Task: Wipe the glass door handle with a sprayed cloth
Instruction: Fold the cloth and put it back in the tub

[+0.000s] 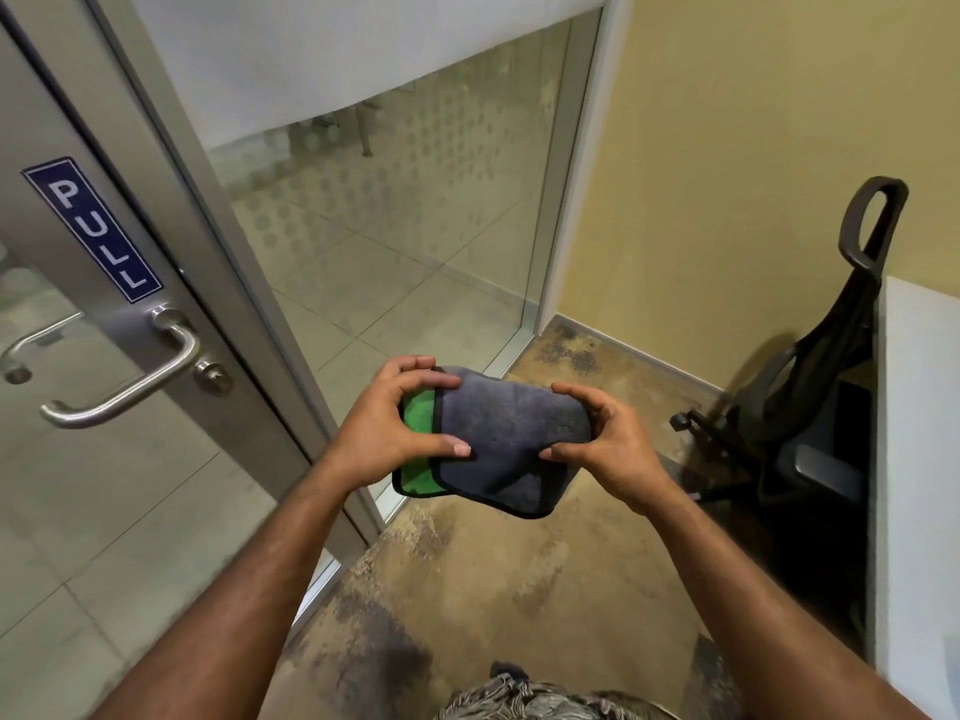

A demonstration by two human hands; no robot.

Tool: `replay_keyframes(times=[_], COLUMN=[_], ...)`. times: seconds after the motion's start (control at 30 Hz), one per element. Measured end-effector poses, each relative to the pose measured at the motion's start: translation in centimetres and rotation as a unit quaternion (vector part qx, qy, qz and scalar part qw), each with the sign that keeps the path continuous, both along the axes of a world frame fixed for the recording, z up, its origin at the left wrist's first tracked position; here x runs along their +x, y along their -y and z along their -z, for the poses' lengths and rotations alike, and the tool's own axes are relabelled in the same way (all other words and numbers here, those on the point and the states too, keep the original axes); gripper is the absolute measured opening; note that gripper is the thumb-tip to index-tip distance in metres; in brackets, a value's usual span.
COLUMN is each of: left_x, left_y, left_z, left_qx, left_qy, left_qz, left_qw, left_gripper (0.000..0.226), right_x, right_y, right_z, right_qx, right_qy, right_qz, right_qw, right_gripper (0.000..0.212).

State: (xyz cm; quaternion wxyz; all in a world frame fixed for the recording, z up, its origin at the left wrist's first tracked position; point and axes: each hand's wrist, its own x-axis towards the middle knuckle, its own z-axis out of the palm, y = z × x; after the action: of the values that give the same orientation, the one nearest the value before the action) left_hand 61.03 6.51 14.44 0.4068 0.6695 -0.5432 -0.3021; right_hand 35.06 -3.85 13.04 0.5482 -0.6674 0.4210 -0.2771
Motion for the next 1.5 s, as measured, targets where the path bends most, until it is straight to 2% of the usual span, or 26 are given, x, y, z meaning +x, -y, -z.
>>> replay_keyframes(times=[0.1, 0.2, 0.33, 0.47, 0.57, 0.63, 0.7, 0.8, 0.93, 1.03, 1.13, 1.2, 1.3, 1.5], left_x=[0.0, -0.1, 0.1, 0.4, 0.6, 0.4, -0.2, -1.0, -2.4, -3.4, -3.9, -4.3, -5.1, -7.5], left_y=[0.4, 0.8, 1.2, 1.2, 1.5, 1.6, 1.7, 2.0, 2.7, 3.0, 3.0, 2.7, 2.3, 1.5], left_z=[0.6, 1.3, 1.2, 0.5, 0.2, 0.3, 0.4, 1.0, 2.0, 2.6, 3.3, 3.7, 4.5, 5.0], left_qx=[0.011, 0.029, 0.042, 0.066, 0.059, 0.06, 0.078, 0.092, 0.114, 0.151, 0.224, 0.259, 0.264, 0.292], left_qy=[0.14, 0.218, 0.268, 0.337, 0.322, 0.229, 0.061, -0.11, -0.251, -0.32, -0.387, -0.442, -0.509, -0.496], left_qz=[0.015, 0.009, 0.021, 0.06, 0.061, 0.055, 0.039, 0.031, -0.005, -0.032, -0.043, -0.037, -0.048, -0.014], left_qw=[0.99, 0.975, 0.962, 0.937, 0.943, 0.97, 0.994, 0.989, 0.961, 0.935, 0.893, 0.858, 0.818, 0.818], left_gripper=[0.075, 0.071, 0.053, 0.038, 0.033, 0.027, 0.017, 0.023, 0.048, 0.053, 0.033, 0.022, 0.023, 0.042], right_x=[0.1, 0.2, 0.2, -0.3, -1.0, -1.6, -2.2, -2.3, -2.2, -2.9, -4.4, -5.4, -6.2, -7.9], right_y=[0.4, 0.6, 1.0, 1.4, 1.7, 1.6, 1.3, 0.6, 0.0, -0.3, -0.6, -1.0, -2.0, -5.7], right_z=[-0.1, 0.0, -0.3, -0.8, -0.6, -0.4, 0.0, 0.4, 1.1, 1.5, 1.7, 1.8, 2.1, 3.4], right_qx=[-0.01, -0.016, -0.056, -0.171, -0.16, -0.094, -0.007, 0.095, 0.172, 0.206, 0.258, 0.279, 0.286, 0.306], right_qy=[-0.005, -0.018, -0.07, -0.207, -0.21, -0.144, -0.026, 0.092, 0.13, 0.145, 0.155, 0.166, 0.18, 0.204], right_qz=[0.009, 0.004, -0.017, -0.052, -0.065, -0.073, -0.048, 0.024, 0.085, 0.097, 0.074, 0.066, 0.113, 0.194], right_qw=[1.0, 1.0, 0.996, 0.962, 0.962, 0.982, 0.998, 0.991, 0.973, 0.963, 0.951, 0.943, 0.934, 0.91], right_gripper=[0.074, 0.075, 0.068, 0.037, 0.025, 0.021, 0.019, 0.01, 0.013, 0.03, 0.058, 0.056, 0.041, 0.03])
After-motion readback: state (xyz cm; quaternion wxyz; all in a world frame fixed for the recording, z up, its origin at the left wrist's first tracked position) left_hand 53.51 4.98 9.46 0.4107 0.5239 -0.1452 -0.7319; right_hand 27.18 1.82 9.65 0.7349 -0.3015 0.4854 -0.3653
